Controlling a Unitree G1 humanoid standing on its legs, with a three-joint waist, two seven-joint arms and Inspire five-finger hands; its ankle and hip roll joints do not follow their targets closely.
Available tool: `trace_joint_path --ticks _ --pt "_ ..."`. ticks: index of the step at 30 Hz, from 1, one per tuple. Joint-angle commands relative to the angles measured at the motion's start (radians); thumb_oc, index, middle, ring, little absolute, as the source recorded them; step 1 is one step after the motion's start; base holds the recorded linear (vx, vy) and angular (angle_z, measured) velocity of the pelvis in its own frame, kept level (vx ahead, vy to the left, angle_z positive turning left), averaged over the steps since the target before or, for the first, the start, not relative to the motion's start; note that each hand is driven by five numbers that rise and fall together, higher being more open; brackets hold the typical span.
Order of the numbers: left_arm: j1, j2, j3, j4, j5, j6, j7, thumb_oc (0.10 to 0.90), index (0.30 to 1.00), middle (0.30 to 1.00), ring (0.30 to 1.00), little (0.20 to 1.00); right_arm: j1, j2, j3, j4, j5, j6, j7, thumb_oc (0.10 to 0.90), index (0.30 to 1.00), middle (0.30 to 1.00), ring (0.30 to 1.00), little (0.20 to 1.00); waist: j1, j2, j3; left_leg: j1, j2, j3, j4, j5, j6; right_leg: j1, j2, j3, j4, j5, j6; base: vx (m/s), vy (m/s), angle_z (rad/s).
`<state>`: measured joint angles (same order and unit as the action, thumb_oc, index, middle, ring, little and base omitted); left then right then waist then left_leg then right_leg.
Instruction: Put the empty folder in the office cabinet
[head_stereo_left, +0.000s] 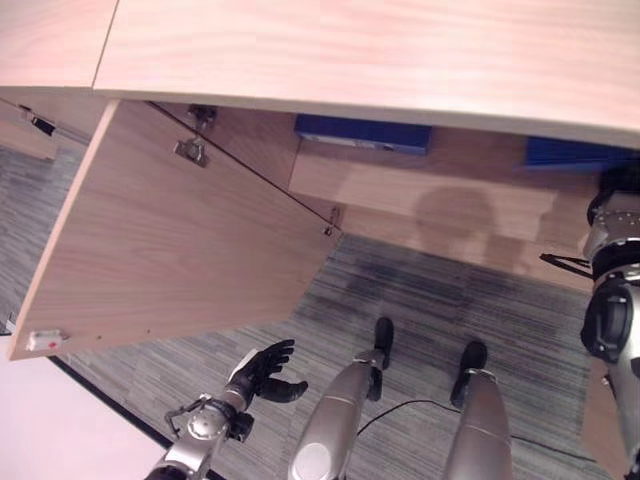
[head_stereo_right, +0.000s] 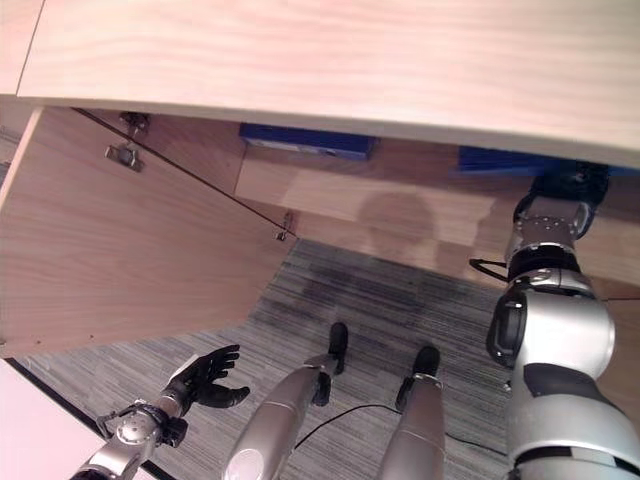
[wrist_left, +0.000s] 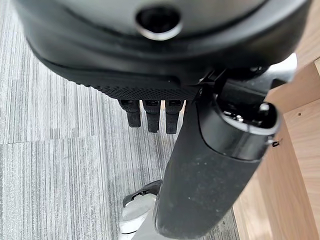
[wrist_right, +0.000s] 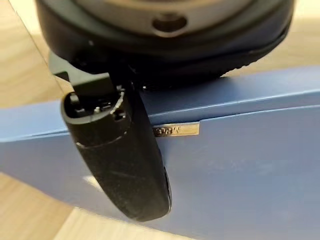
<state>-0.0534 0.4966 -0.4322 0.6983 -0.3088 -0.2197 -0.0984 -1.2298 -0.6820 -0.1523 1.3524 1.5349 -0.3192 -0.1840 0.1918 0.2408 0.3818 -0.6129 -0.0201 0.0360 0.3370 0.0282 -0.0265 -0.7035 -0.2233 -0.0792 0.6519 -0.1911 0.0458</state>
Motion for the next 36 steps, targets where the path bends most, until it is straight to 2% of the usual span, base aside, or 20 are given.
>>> trace_joint_path --ticks 1,3,4,14,16,17,18,19,25,36 --pt "0.063 0.084 0.017 0.007 -0.042 -0.021 0.009 0.8 0.9 0.9 0.9 0.9 -0.123 -0.126 0.124 -0.045 -0.073 -0.01 0.031 0.8 0.9 0.9 0.9 0.9 0.0 0.013 -0.076 0.036 0.076 -0.07 0.112 -0.214 -0.079 0.056 0.049 0.088 0.027 -0.153 0.052 0.0 0.0 0.0" --pt "0.066 0.083 0.02 0.007 -0.047 -0.02 0.011 0.8 0.9 0.9 0.9 0.9 -0.132 -0.131 0.138 -0.035 -0.091 -0.002 0.021 0.8 0.9 0.9 0.9 0.9 -0.002 0.013 -0.075 0.037 0.076 -0.07 0.112 -0.214 -0.08 0.053 0.048 0.09 0.032 -0.154 0.051 0.0 0.0 0.0" --pt "0.071 0.083 0.024 0.008 -0.046 -0.024 0.023 0.8 0.9 0.9 0.9 0.9 -0.161 -0.135 0.168 -0.017 -0.143 0.009 -0.02 0.8 0.9 0.9 0.9 0.9 -0.005 0.009 -0.075 0.04 0.075 -0.069 0.109 -0.215 -0.079 0.053 0.05 0.095 0.034 -0.155 0.049 0.0 0.0 0.0" --pt "0.054 0.091 0.007 -0.011 -0.014 -0.023 0.081 0.8 0.9 0.9 0.9 0.9 -0.246 -0.124 0.224 0.075 -0.253 0.091 -0.146 0.8 0.9 0.9 0.9 0.9 -0.027 -0.008 -0.065 0.068 0.072 -0.068 0.091 -0.218 -0.077 0.068 0.059 0.093 0.033 -0.163 0.038 0.0 0.0 0.0" --pt "0.042 0.086 -0.013 0.003 0.017 -0.014 0.112 0.8 0.9 0.9 0.9 0.9 -0.264 -0.109 0.232 0.14 -0.306 0.155 -0.195 0.8 0.9 0.9 0.9 0.9 -0.032 -0.015 -0.064 0.086 0.073 -0.07 0.079 -0.217 -0.08 0.087 0.064 0.087 0.028 -0.162 0.037 0.0 -0.006 0.02" --pt "0.042 0.086 -0.013 0.003 0.017 -0.014 0.112 0.8 0.9 0.9 0.9 0.9 -0.264 -0.109 0.232 0.14 -0.306 0.155 -0.195 0.8 0.9 0.9 0.9 0.9 -0.032 -0.015 -0.064 0.086 0.073 -0.07 0.079 -0.217 -0.08 0.087 0.064 0.087 0.028 -0.162 0.037 0.0 -0.008 0.04" --pt "0.042 0.08 -0.014 0.012 0.025 -0.014 0.123 0.8 0.9 0.9 0.9 0.9 -0.268 -0.109 0.241 0.155 -0.336 0.182 -0.213 0.8 0.9 0.9 0.9 0.9 -0.034 -0.016 -0.061 0.098 0.074 -0.071 0.07 -0.215 -0.081 0.097 0.065 0.085 0.022 -0.16 0.036 -0.01 -0.02 0.03" --pt "0.032 0.063 -0.027 0.039 0.057 -0.007 0.145 0.8 0.9 0.9 0.9 0.9 -0.263 -0.115 0.249 0.216 -0.417 0.252 -0.258 0.8 0.9 0.9 0.9 0.9 -0.038 -0.021 -0.065 0.129 0.072 -0.073 0.038 -0.209 -0.084 0.133 0.066 0.079 -0.008 -0.157 0.037 0.0 0.0 0.0" --pt "0.017 0.019 -0.043 0.086 0.079 -0.006 0.168 0.8 0.9 0.9 0.9 0.9 -0.214 -0.148 0.256 0.293 -0.532 0.344 -0.303 0.8 0.9 0.9 0.9 0.9 -0.04 -0.021 -0.065 0.187 0.073 -0.085 -0.011 -0.191 -0.09 0.199 0.063 0.064 -0.049 -0.15 0.038 0.0 -0.005 0.01" --pt "0.002 -0.068 -0.051 0.184 0.096 -0.004 0.205 0.8 0.9 0.9 0.9 0.9 -0.063 -0.052 0.169 0.274 -0.542 0.327 -0.368 0.8 0.9 0.9 0.9 0.9 -0.048 -0.025 -0.067 0.251 0.084 -0.086 -0.076 -0.164 -0.092 0.27 0.068 0.055 -0.121 -0.121 0.042 0.0 0.001 0.0"
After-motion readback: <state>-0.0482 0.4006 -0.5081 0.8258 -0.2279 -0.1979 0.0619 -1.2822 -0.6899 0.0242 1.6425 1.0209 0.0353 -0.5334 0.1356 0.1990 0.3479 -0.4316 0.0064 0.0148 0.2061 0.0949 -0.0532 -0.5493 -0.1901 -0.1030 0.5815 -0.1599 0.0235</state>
